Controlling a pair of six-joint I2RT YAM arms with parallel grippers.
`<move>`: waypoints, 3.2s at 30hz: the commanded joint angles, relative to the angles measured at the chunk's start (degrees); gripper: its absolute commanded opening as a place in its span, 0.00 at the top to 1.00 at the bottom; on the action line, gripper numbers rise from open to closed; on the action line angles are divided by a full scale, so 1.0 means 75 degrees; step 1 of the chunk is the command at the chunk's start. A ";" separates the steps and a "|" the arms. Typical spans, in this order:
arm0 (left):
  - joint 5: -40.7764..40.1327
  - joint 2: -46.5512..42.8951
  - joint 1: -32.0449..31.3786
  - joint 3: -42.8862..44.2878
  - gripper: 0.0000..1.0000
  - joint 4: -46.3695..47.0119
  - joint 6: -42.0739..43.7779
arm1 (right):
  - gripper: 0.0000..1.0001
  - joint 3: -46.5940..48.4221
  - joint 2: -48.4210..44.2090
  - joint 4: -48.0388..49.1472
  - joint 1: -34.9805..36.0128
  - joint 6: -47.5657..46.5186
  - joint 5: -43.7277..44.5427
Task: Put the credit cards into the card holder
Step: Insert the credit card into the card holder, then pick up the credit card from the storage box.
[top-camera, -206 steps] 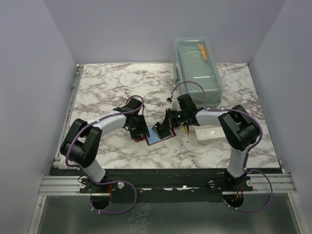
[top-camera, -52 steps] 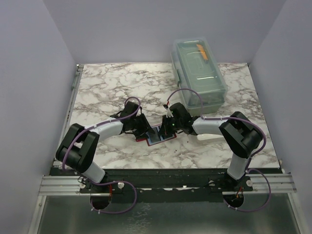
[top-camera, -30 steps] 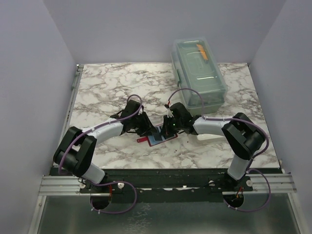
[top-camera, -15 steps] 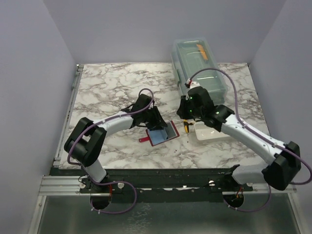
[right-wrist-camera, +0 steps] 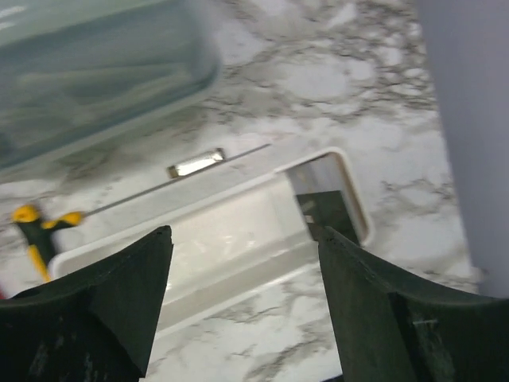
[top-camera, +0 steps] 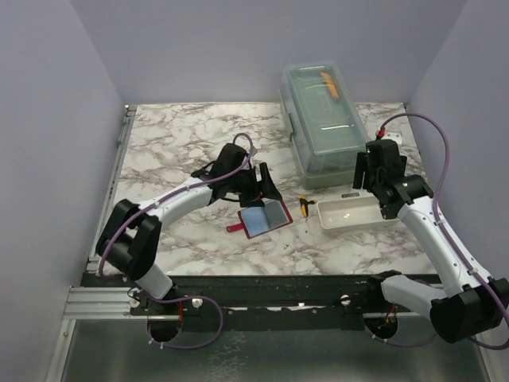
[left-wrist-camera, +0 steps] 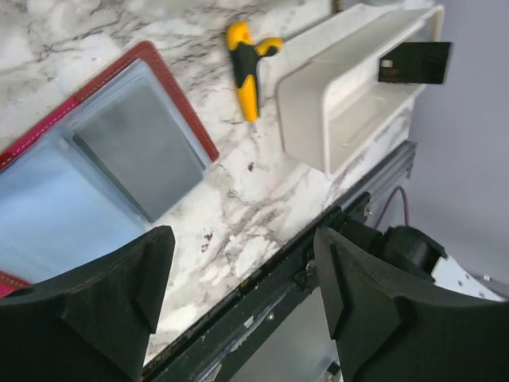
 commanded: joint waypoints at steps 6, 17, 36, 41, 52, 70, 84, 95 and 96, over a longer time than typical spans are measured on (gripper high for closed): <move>0.0876 -0.1361 0.0256 0.0874 0.19 -0.1979 0.2772 | 0.19 -0.1250 -0.0759 0.0261 -0.0707 -0.2892 0.1811; 0.1092 -0.2098 0.0534 0.0201 0.19 -0.1711 0.2699 | 0.39 -0.2040 0.0111 0.1246 -0.2137 -0.4155 -0.0617; 0.1233 -0.2186 0.0204 0.0172 0.19 -0.1650 0.2770 | 0.41 -0.1276 0.1884 0.0990 -0.3200 -0.3938 -0.1680; 0.1275 -0.2176 0.0191 0.0183 0.19 -0.1662 0.2783 | 0.56 -0.1091 0.2086 0.0913 -0.3397 -0.3742 -0.1772; 0.1330 -0.2070 0.0167 0.0174 0.18 -0.1664 0.2803 | 0.92 -0.0955 0.1900 0.0374 -0.3424 -0.3902 -0.2288; 0.1318 -0.1932 0.1210 -0.0124 0.19 -0.1051 0.2716 | 1.00 -0.0532 -0.1282 0.0200 -0.2060 -0.3076 -0.1907; 0.2542 -0.2143 0.0650 0.0572 0.22 -0.0973 0.2246 | 1.00 0.0235 -0.1908 0.0041 0.1512 -0.1996 -0.7754; 0.3782 -0.1950 -0.0854 0.1061 0.25 -0.0973 0.2540 | 1.00 0.0170 -0.1013 0.0452 0.2027 -0.1019 -1.0506; 0.3808 -0.1951 -0.0899 0.1072 0.28 -0.0976 0.2566 | 1.00 0.0143 -0.0956 0.0435 0.2090 -0.1013 -1.0571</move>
